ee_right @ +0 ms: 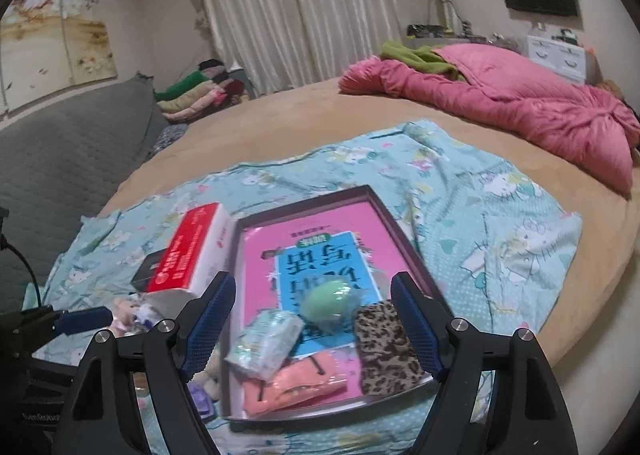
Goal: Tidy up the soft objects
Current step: 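Move both open tools back to the pile of soft items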
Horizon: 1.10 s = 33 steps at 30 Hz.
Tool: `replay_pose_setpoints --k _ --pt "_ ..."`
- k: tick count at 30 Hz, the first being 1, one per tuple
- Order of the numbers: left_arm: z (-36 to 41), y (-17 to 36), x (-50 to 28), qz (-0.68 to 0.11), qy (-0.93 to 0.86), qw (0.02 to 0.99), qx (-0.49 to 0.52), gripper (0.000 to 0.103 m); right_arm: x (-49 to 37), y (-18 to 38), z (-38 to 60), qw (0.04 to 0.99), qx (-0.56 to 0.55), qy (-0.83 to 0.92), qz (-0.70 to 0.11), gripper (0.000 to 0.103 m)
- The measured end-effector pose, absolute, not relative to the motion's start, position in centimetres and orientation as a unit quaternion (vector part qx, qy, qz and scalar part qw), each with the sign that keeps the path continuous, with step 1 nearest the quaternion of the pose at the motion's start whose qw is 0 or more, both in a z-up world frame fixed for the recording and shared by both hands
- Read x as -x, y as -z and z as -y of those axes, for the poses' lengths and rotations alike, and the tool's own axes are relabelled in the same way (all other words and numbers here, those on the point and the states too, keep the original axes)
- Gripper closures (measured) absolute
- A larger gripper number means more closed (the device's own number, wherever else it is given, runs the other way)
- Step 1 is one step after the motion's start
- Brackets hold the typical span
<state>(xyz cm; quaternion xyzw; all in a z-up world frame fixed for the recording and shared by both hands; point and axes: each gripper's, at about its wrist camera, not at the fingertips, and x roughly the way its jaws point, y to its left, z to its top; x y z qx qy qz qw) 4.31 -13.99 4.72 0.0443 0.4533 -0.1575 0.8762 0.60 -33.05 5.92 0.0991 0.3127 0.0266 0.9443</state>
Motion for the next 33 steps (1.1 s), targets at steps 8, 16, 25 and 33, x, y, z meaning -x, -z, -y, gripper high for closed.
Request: replay_pose_setpoints --k 8,16,25,33 --pt "10.1 -5.8 -4.1 -0.451 0.132 0.882 -0.019 0.025 0.0 -7.5 29.9 0.943 -0.063 -0.058 -0.323 0.022" --pt "4.0 -6.8 -4.6 -0.449 0.083 0.889 0.026 0.025 0.5 -8.8 27.6 0.945 -0.040 -0.083 -0.315 0.022" --pt "-2.1 -6.6 -4.5 -0.449 0.034 0.890 0.064 0.025 0.6 -8.9 24.9 0.936 -0.034 -0.125 -0.327 0.022" --pt "-5.6 -5.1 -4.3 -0.457 0.011 0.885 0.089 0.025 0.2 -7.0 21.2 0.917 -0.025 -0.177 -0.357 0.022"
